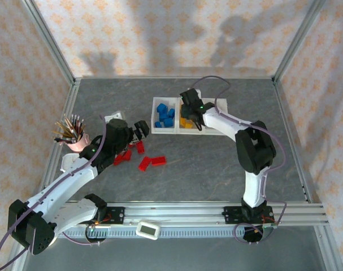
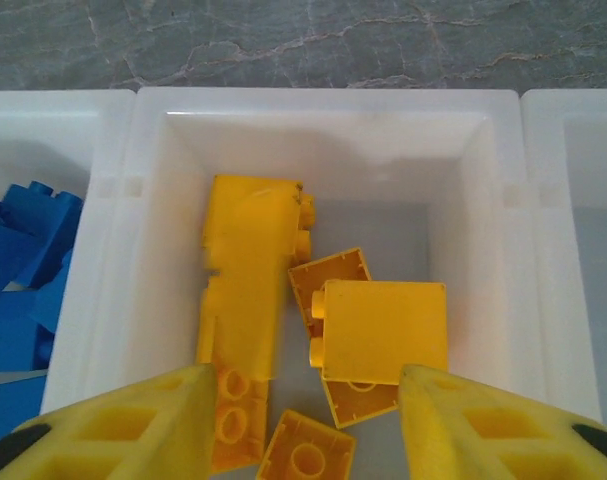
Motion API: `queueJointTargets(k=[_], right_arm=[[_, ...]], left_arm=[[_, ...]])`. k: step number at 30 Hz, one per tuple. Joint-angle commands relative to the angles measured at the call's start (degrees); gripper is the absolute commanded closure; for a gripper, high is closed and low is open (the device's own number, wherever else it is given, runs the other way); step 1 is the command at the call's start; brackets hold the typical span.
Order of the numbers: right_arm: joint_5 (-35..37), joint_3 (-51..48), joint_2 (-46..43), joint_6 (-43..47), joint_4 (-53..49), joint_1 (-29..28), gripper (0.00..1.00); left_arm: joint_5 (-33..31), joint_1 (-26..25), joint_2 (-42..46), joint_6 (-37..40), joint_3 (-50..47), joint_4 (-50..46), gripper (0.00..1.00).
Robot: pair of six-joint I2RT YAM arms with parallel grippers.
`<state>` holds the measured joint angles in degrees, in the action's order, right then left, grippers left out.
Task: Sort the legos into containers by color
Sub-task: Place the lego in the container.
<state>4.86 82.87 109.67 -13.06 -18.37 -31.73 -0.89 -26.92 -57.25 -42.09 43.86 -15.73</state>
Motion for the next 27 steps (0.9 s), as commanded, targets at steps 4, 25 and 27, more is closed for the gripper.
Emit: queueJointTargets(k=[4, 25, 27], right_arm=[[-1.5, -3.6, -9.6, -0.4, -1.8, -4.1, 0.46], [-10.9, -29.4, -14.1, 9.0, 10.9, -24.3, 0.31], [-11.0, -29.2, -12.8, 9.6, 11.3, -25.0, 0.3]], left_arm=[[-1.7, 0.6, 2.5, 0.3, 1.5, 0.0, 0.01], [-3.7, 0.7, 16.3, -5.1, -7.1, -9.8, 0.01], [-3.9, 0.7, 16.9, -5.5, -7.7, -10.1, 0.01]])
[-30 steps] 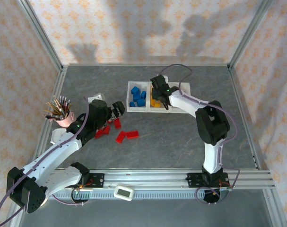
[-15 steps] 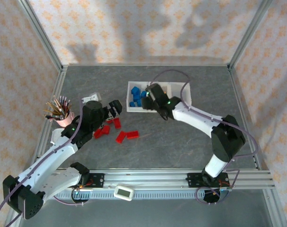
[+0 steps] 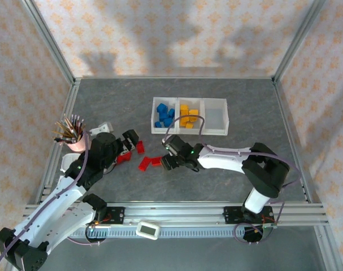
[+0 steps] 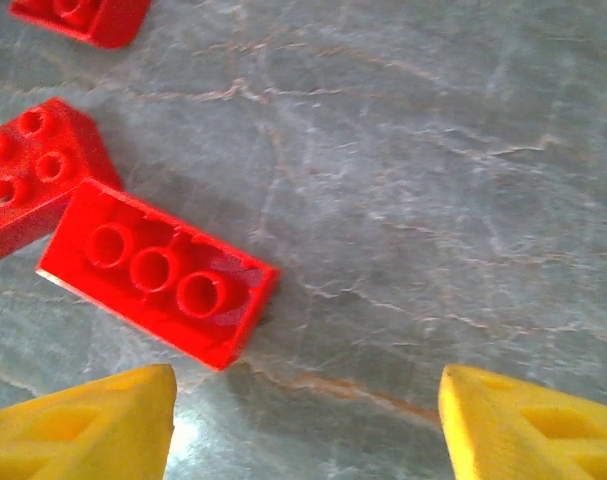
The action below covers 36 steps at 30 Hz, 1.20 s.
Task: Sort the legos into containers by color
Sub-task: Pick up the lego from the center of the table.
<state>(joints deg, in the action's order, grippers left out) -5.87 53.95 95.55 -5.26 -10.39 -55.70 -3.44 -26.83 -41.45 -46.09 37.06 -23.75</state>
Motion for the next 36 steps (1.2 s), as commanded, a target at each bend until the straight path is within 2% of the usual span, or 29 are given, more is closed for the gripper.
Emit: queueJointTargets(k=[1, 10, 17, 20, 29, 36], right_arm=[[0.2, -0.2, 2.1, 1.9, 3.6, -1.5, 0.29], [5.8, 3.8, 8.0, 3.0, 4.5, -2.7, 0.26], [7.7, 8.8, 12.6, 3.1, 5.2, -2.7, 0.29], [6.8, 9.8, 14.0, 3.7, 5.3, -2.7, 0.34], [2.3, 9.1, 12.7, 4.2, 5.2, -2.7, 0.57], [1.9, 7.4, 10.9, 3.8, 5.4, -2.6, 0.67]], left_arm=[[-1.5, 0.6, 1.3, -1.5, -1.1, -2.2, 0.01], [-2.5, 0.6, 1.8, -1.5, -1.5, -3.2, 0.01], [-2.6, 0.6, 1.8, -1.4, -1.6, -2.8, 0.01], [-3.0, 0.6, 1.8, -1.1, -1.5, -3.1, 0.01], [-3.2, 0.6, 1.6, -0.8, -1.7, -2.4, 0.01], [-2.7, 0.6, 1.2, -0.9, -1.6, -2.4, 0.01]])
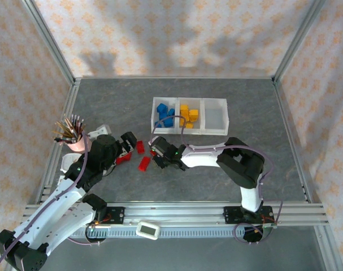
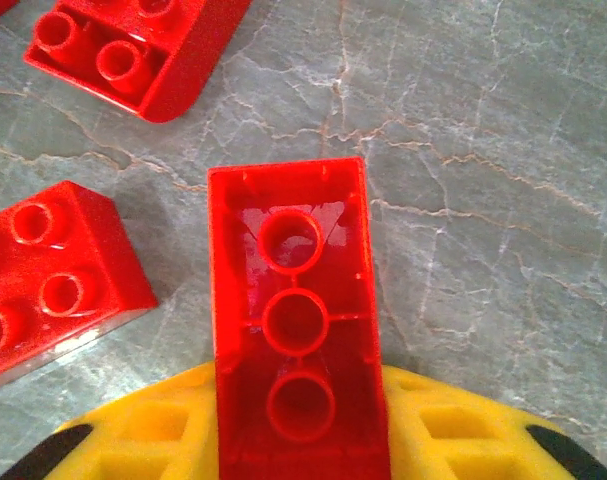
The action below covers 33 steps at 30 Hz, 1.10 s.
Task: Sort the legos into containers by color
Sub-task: Pick up the lego from the center of the table, then place the lego in the container.
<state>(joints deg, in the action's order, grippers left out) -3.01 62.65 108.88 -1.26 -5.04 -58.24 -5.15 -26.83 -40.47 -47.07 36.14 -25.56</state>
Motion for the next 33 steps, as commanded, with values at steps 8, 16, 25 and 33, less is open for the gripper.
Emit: queueJointTargets(k=[8, 16, 25, 33], right_arm=[[-2.3, -2.5, -6.4, -1.9, -1.0, 0.5, 0.74], [-4.1, -8.7, -20.0, -8.4, -4.3, 6.4, 0.75], [1.5, -7.1, -29.2, -11.5, -14.3, 23.5, 0.75], [1.2, 0.9, -20.4, -11.2, -13.9, 37.3, 0.74]], left_arm=[[-0.1, 0.6, 0.3, 0.0, 0.1, -0.8, 0.01], [6.5, 0.6, -0.3, 1.5, -0.8, 5.6, 0.01], [12.1, -1.3, -7.6, 1.2, -1.3, 16.6, 0.01], [9.7, -6.5, -16.3, 0.9, 1.4, 24.4, 0.01]])
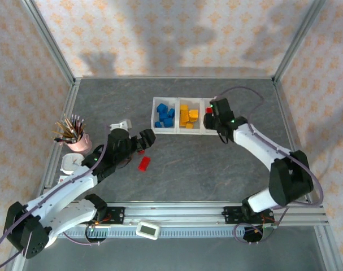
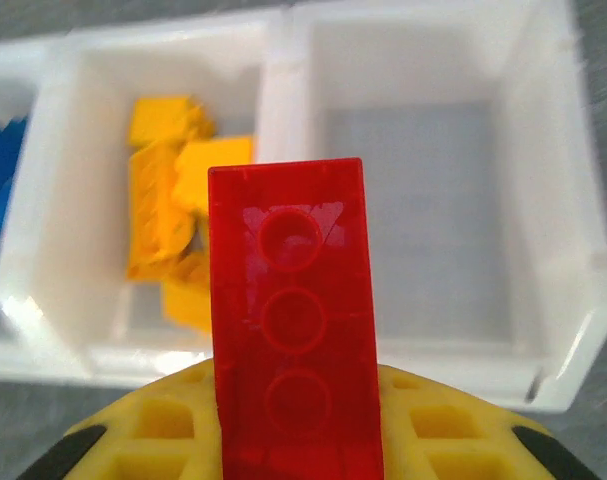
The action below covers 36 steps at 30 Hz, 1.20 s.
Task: Sort the legos into containers by color
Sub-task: Place the lego in the container, then pick up the lego from the bottom-center of the table.
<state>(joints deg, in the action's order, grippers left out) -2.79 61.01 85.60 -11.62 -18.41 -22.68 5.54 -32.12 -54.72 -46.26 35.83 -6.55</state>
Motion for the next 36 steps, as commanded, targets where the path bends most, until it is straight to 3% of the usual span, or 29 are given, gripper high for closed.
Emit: queueJointTargets(k=[1, 13, 18, 22, 30, 36], right_arm=[[0.7, 3.8, 4.7, -0.6, -0.1, 2.8, 0.74], [2.5, 19.5, 22.8, 0.0, -1.2, 7.2, 0.72], [3.0, 21.7, 24.9, 0.4, -2.3, 7.3, 0.64], [2.9, 21.3, 23.0, 0.9, -2.0, 7.3, 0.55], [-0.7, 20.2, 15.4, 0.7, -3.2, 6.8, 0.53], [-1.5, 14.7, 8.7, 0.0, -3.7, 1.2, 0.5]], left_arm=[[-1.0, -1.5, -3.4, 0.0, 2.2, 6.0, 0.01], [-1.9, -2.6, -15.5, 2.0, 7.6, 9.3, 0.01], [-2.2, -2.6, -18.1, 3.6, 10.0, 8.4, 0.01], [-2.5, -2.6, -18.4, 4.0, 10.3, 8.4, 0.01], [-3.5, -2.2, -16.9, 4.6, 11.1, 6.9, 0.01], [-5.1, -1.6, -11.9, 5.0, 9.3, 4.1, 0.01]])
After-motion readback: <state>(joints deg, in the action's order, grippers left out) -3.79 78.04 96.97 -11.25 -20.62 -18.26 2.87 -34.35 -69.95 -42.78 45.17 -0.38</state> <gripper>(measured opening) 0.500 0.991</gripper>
